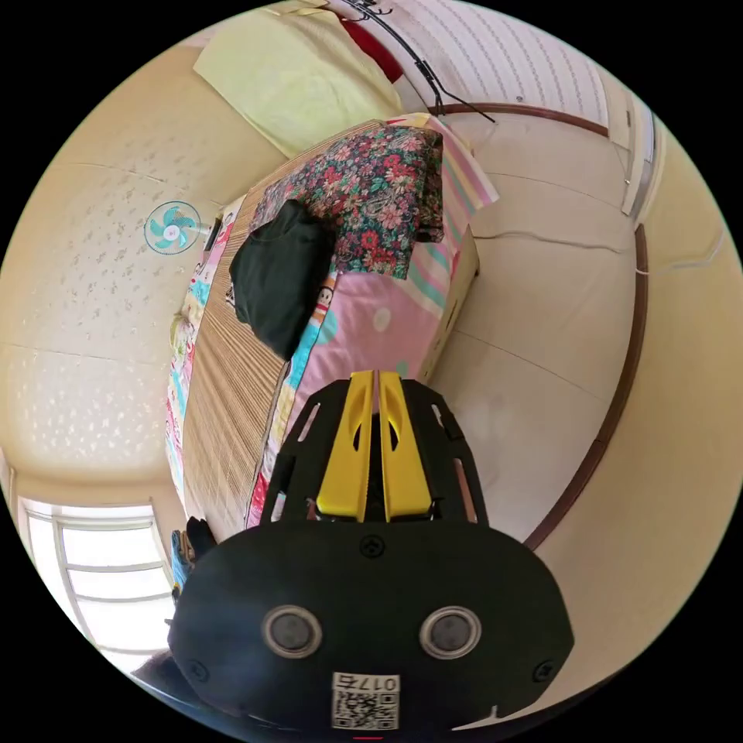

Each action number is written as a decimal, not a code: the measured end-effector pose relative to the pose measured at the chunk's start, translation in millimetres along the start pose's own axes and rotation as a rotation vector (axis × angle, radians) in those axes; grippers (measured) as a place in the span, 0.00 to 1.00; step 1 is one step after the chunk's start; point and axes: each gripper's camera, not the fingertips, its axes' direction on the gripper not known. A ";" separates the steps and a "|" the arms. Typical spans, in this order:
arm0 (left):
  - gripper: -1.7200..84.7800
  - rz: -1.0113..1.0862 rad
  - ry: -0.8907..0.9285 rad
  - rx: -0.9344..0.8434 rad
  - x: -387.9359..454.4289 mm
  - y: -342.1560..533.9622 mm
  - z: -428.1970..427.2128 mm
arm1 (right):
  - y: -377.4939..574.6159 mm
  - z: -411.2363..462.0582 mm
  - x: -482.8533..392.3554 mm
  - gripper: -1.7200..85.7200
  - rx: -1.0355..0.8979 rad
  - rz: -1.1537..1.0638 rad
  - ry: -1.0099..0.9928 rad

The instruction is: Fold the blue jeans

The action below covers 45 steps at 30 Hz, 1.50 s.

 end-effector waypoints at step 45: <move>0.15 0.667 0.494 -0.606 395.5 288.9 148.0 | 233.7 481.5 -580.0 0.04 -0.902 -1.073 -0.511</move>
